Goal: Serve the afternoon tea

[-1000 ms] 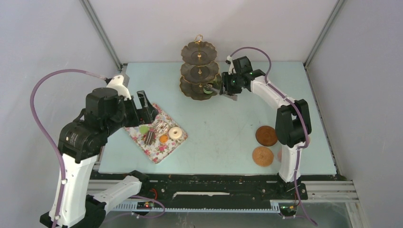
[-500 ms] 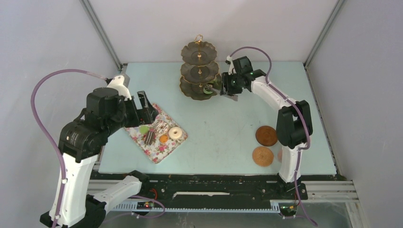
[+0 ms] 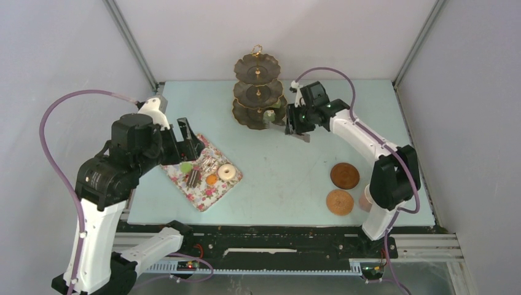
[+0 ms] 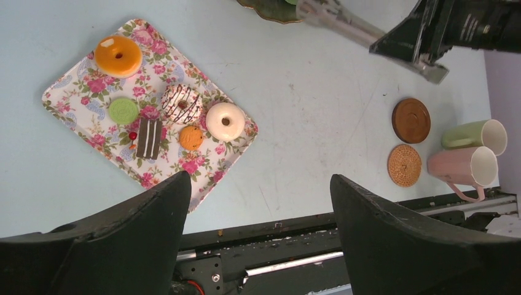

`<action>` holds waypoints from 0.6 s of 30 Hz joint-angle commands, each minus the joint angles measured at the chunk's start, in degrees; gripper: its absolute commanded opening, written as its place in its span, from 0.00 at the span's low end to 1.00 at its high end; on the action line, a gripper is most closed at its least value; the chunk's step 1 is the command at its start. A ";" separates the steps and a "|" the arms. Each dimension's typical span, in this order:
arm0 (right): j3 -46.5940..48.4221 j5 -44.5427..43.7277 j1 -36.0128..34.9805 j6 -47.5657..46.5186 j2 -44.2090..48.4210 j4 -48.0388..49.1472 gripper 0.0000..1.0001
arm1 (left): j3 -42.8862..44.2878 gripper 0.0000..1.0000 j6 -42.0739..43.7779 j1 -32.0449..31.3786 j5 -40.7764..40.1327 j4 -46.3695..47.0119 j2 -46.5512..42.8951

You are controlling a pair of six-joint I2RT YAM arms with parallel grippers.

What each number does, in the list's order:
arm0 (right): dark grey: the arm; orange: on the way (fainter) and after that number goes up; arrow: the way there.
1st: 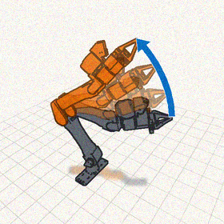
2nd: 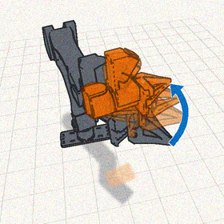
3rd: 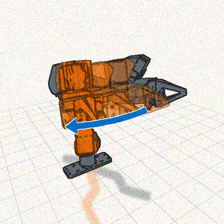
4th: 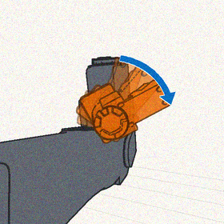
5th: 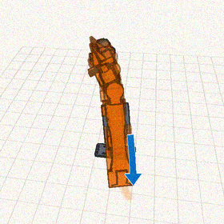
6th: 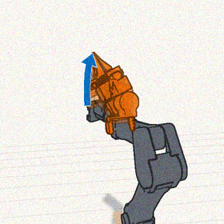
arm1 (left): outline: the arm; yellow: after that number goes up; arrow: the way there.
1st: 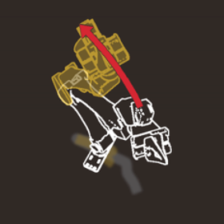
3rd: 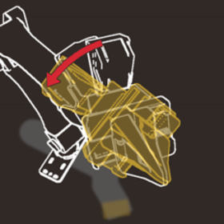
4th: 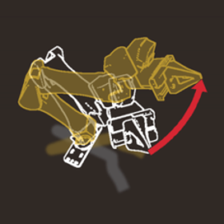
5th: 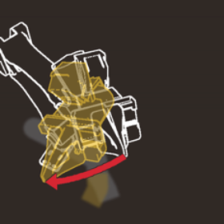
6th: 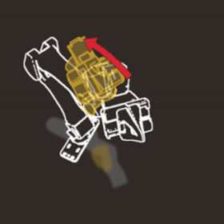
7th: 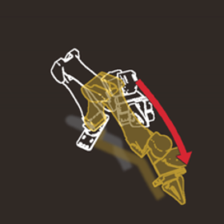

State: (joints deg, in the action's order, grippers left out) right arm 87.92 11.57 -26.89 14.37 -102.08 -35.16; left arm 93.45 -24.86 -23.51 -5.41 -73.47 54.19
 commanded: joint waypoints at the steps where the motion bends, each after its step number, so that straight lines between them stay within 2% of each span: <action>1: -3.97 -1.67 -5.58 0.91 6.08 -1.71 0.46 | 1.20 0.90 0.60 -0.40 -0.12 1.02 -0.96; 9: -5.04 -4.26 -19.17 7.77 11.15 0.68 0.46 | 1.64 0.90 0.51 -0.42 -0.67 1.00 -1.69; 15: 1.57 1.96 -26.44 14.61 5.33 5.18 0.44 | 2.58 0.90 -0.70 -0.42 -0.66 1.02 -2.09; 18: 2.25 8.80 -27.98 22.87 2.79 13.79 0.43 | 2.88 0.90 -1.79 -0.40 -0.61 1.30 -2.59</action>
State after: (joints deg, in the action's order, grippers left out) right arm 87.02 12.51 -53.21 26.63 -96.33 -33.52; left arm 93.67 -25.30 -23.51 -5.50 -73.47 52.45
